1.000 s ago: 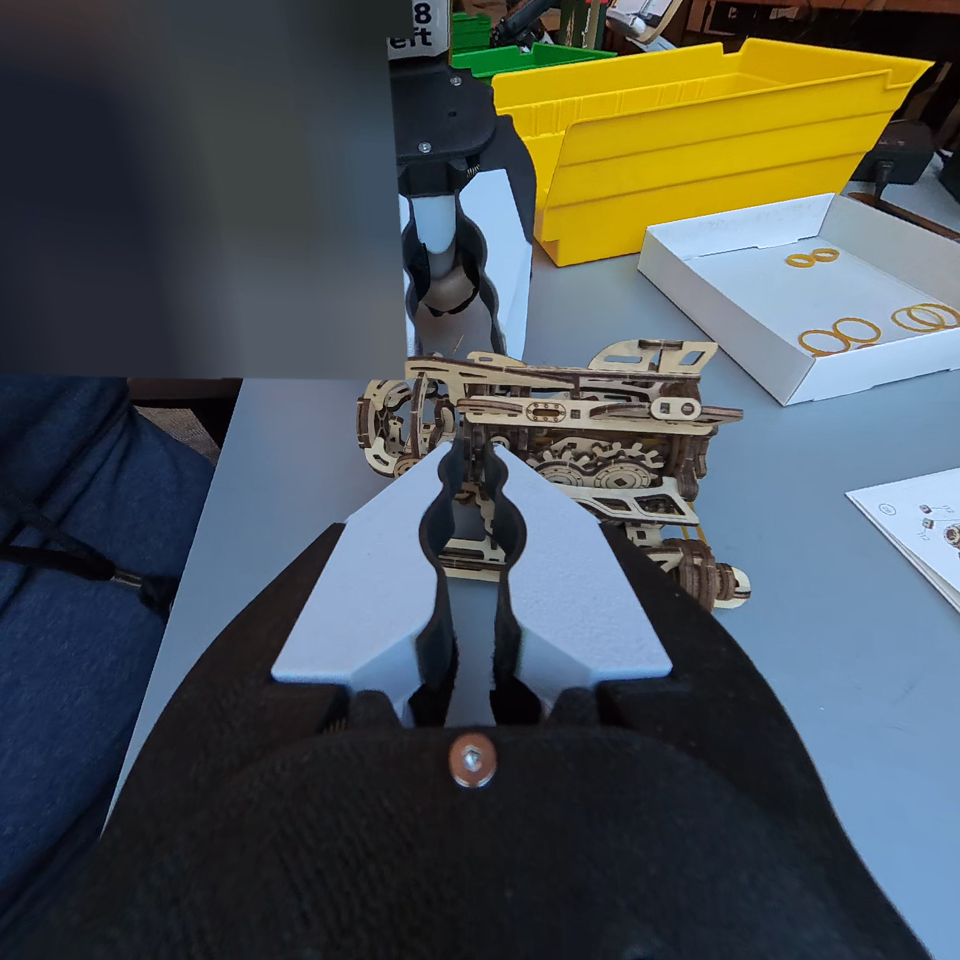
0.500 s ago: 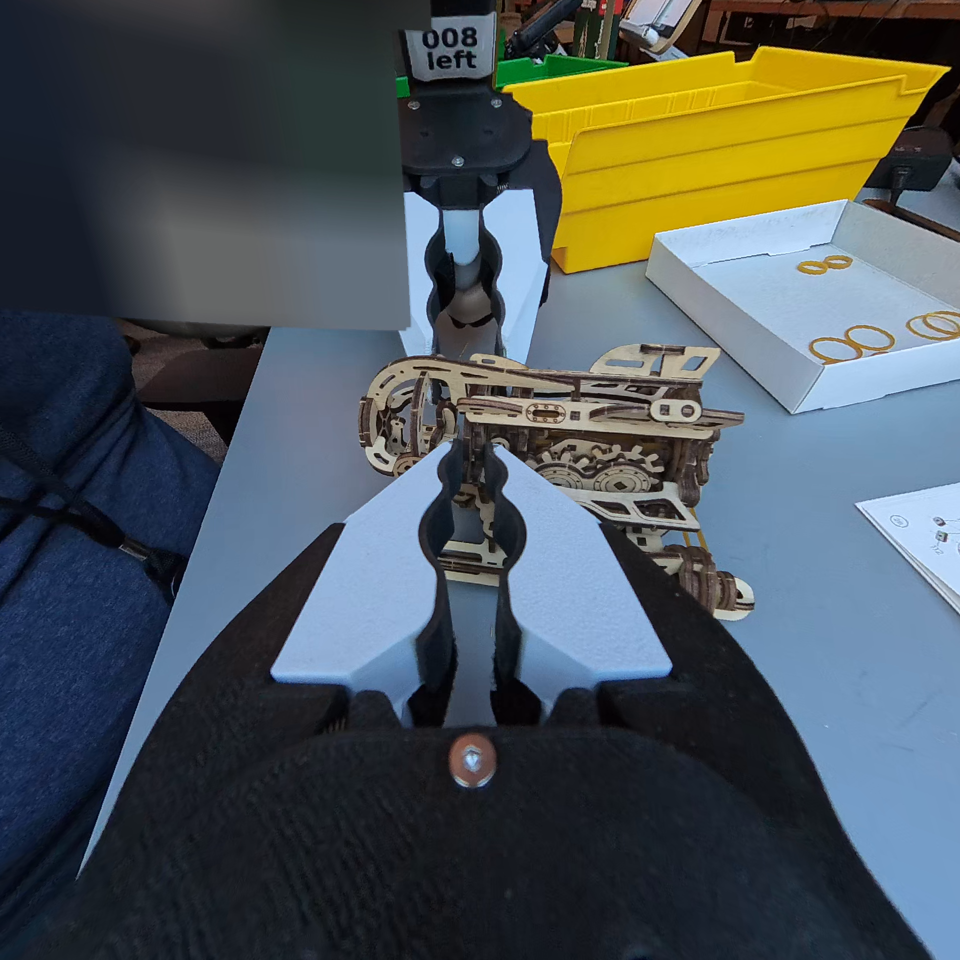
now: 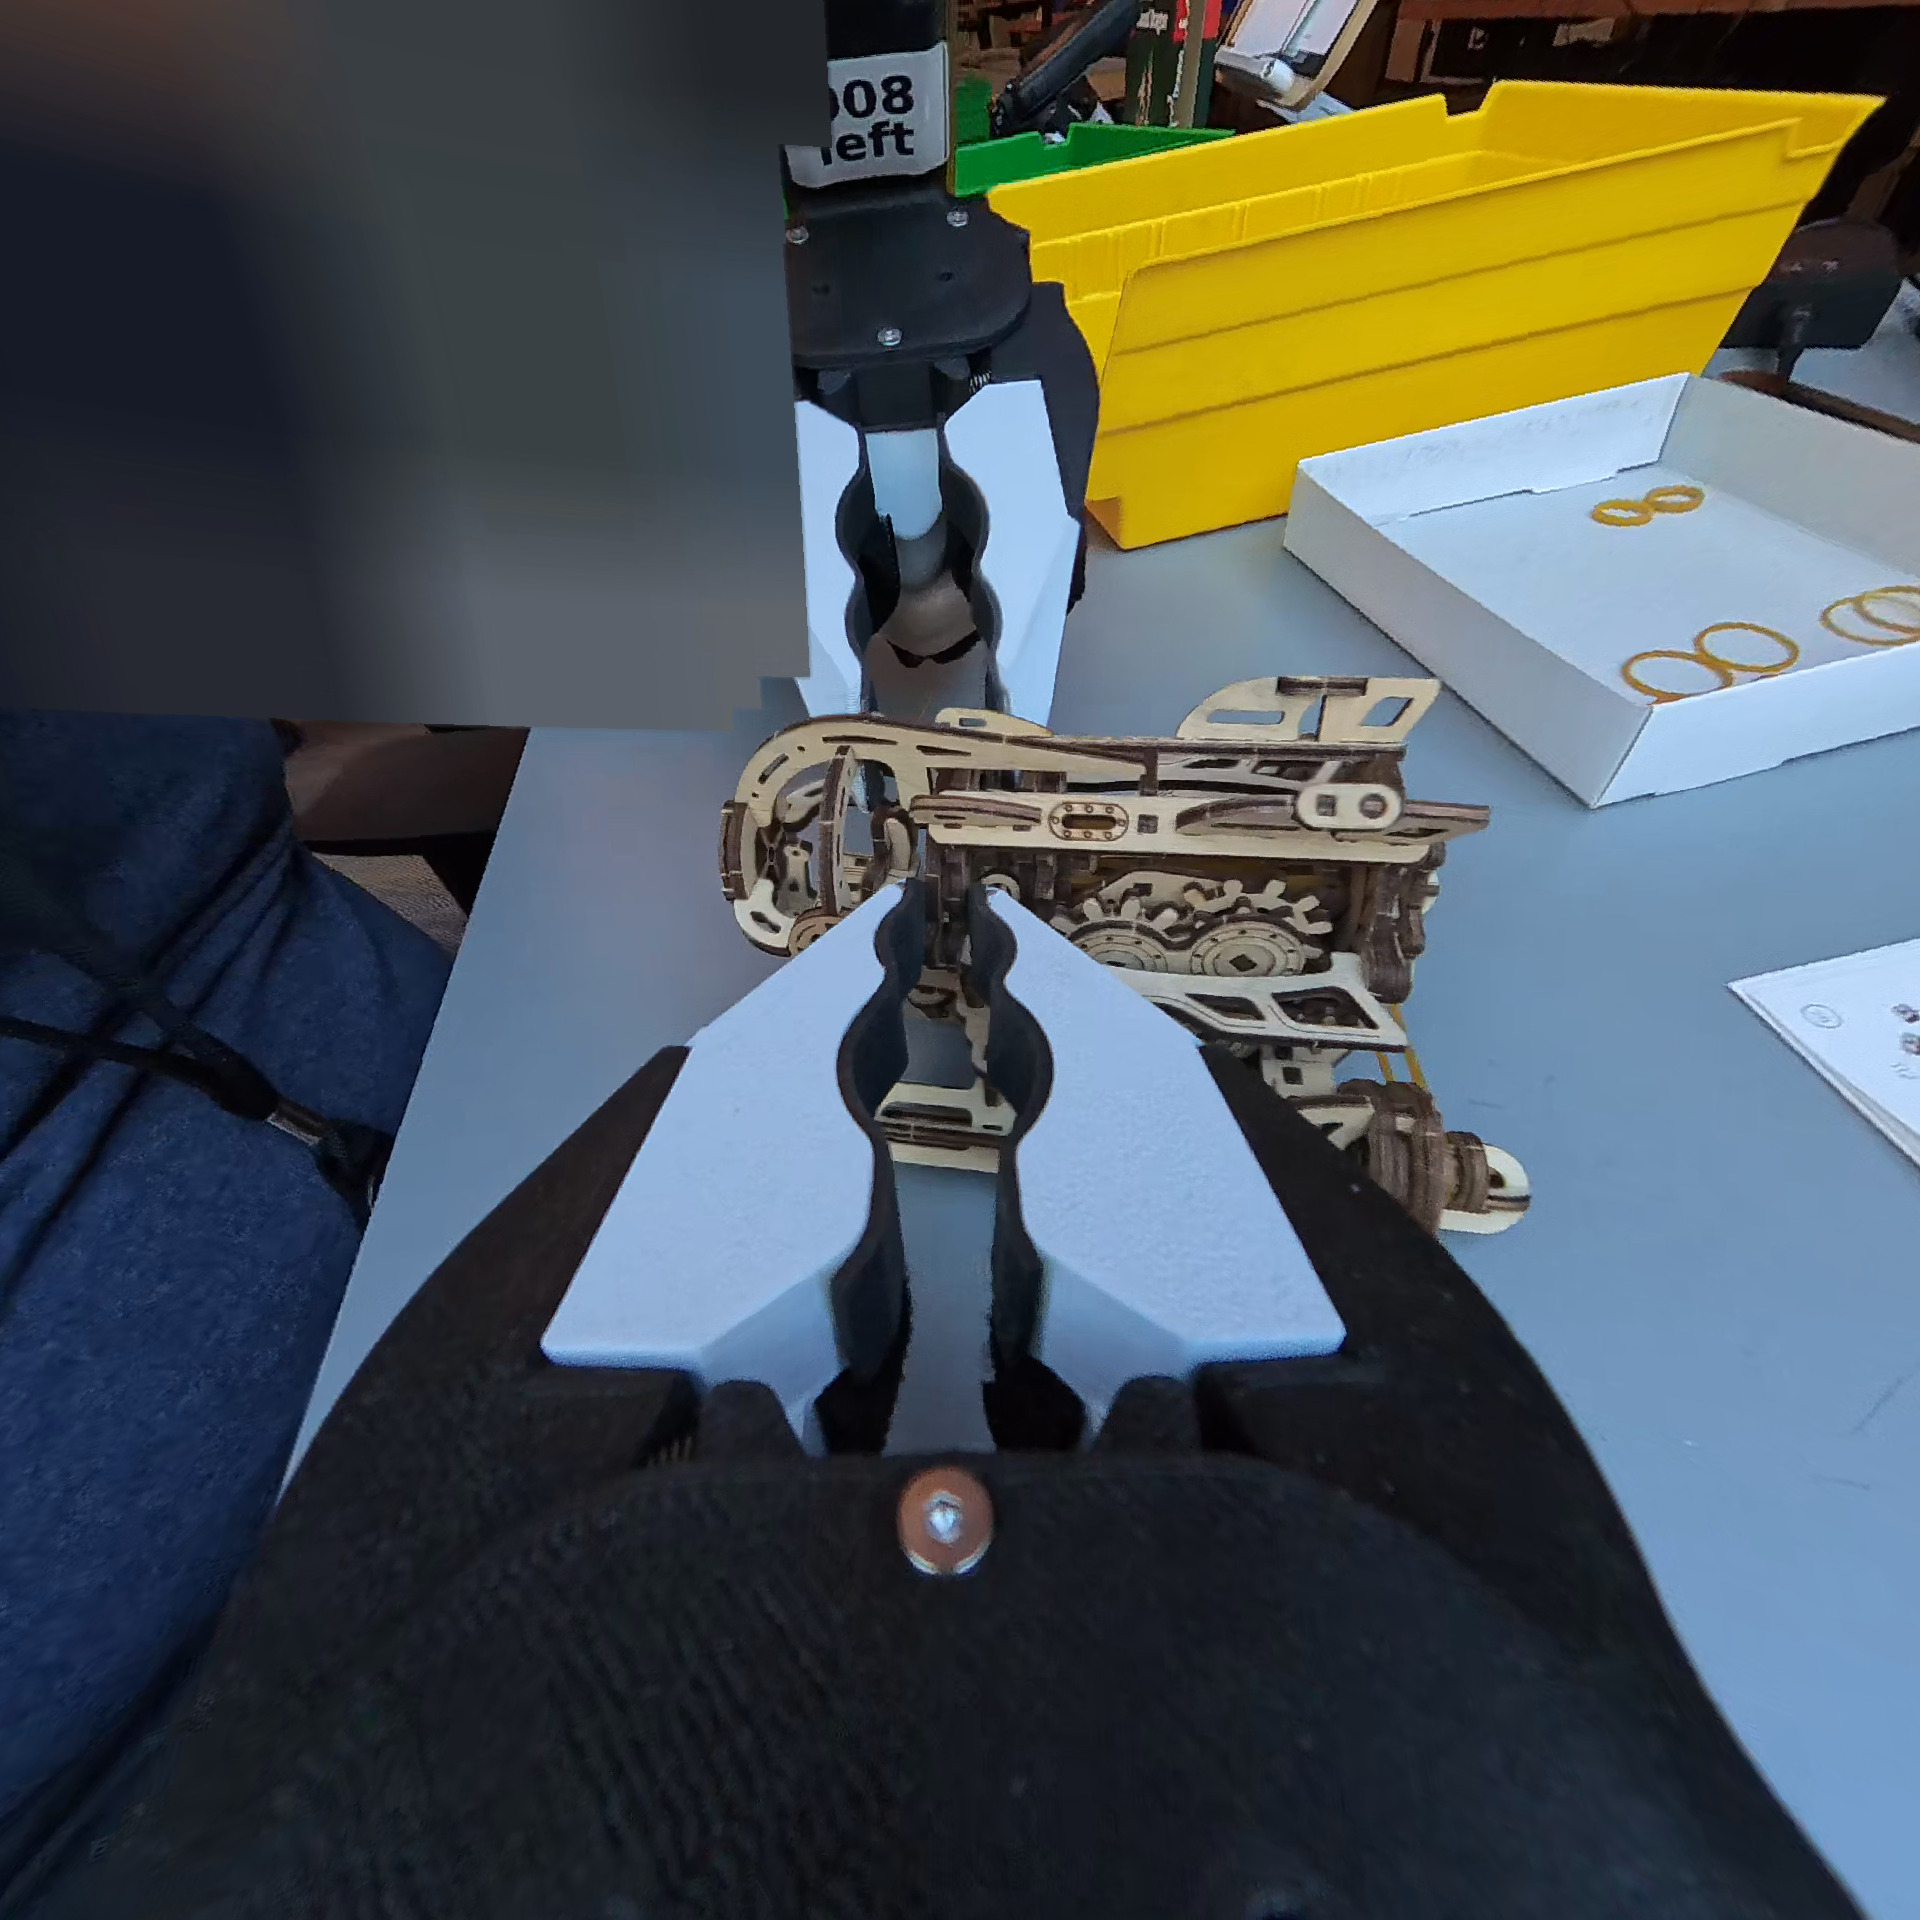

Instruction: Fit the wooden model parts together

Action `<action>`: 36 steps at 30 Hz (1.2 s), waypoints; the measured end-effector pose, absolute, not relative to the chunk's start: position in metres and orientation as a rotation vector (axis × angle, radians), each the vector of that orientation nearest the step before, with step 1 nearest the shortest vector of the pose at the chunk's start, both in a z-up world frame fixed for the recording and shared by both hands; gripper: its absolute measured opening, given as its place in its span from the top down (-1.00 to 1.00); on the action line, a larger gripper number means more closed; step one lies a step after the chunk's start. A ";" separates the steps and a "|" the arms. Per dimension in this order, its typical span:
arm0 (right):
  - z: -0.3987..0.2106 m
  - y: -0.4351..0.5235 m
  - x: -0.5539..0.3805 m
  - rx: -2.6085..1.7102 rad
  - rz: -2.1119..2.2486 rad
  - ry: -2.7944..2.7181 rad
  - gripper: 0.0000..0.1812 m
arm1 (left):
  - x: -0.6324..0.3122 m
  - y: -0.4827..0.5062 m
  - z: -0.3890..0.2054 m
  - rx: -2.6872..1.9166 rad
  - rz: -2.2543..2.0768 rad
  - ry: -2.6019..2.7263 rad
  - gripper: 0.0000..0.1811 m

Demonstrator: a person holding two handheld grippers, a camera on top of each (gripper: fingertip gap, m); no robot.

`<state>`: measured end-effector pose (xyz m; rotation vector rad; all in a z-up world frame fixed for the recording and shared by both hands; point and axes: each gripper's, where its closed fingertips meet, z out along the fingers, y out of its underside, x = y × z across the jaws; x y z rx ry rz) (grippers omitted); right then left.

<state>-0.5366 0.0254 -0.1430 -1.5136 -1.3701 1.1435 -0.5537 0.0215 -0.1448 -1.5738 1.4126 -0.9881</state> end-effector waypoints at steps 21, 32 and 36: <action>-0.143 0.031 -0.527 -1.286 0.648 -1.457 0.58 | -0.577 0.044 -0.160 -1.498 -0.566 1.440 0.64; -0.144 0.037 -0.524 -1.191 0.449 -1.485 0.74 | -0.565 0.049 -0.162 -1.316 -0.315 1.457 0.82; -0.147 0.029 -0.522 -1.109 0.348 -1.553 0.77 | -0.569 0.054 -0.161 -1.269 -0.227 1.445 0.82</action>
